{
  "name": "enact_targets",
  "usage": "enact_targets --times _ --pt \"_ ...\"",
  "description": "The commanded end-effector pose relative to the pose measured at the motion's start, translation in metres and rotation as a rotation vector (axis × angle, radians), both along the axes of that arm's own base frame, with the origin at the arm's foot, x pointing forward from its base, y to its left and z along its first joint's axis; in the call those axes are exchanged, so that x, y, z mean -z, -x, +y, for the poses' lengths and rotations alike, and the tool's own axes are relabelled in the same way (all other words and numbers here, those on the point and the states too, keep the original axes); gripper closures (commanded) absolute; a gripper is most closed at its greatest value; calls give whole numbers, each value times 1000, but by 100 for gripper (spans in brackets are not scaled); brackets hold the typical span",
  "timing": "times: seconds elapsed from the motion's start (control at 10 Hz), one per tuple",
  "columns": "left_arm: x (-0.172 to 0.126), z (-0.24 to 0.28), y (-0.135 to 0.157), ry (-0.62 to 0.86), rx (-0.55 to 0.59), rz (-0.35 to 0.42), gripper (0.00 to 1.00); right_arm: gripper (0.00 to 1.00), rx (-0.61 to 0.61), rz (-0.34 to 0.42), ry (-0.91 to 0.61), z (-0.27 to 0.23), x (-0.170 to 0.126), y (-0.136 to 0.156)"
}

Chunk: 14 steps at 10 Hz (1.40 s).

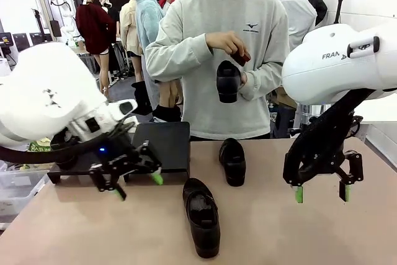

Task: Organize the shoes by placing them on the stand.
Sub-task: Place the Shoe from the middle of the table onto the Shoes Stand.

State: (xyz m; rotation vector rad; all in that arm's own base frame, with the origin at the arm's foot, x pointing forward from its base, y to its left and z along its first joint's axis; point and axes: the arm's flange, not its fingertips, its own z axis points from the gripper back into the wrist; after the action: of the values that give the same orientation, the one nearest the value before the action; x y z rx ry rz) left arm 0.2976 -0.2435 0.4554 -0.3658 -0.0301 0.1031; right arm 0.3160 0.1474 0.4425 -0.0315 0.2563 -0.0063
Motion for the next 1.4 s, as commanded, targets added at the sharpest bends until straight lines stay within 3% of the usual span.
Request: enact_targets --times 0.0,0.3,0.8,1.1,1.3 --pt "27 -23 -4 -47 -52 -8 0 0 23 4 -5 3 0 2" --pt "55 -68 15 -160 5 42 0 0 23 4 -5 3 0 2" --pt "67 -110 26 -178 47 -48 0 0 23 4 -5 3 0 2" --pt "81 -124 19 -190 8 -58 0 0 23 4 -5 3 0 2" --pt "87 -127 4 -181 -77 -73 0 0 23 4 -5 3 0 2"
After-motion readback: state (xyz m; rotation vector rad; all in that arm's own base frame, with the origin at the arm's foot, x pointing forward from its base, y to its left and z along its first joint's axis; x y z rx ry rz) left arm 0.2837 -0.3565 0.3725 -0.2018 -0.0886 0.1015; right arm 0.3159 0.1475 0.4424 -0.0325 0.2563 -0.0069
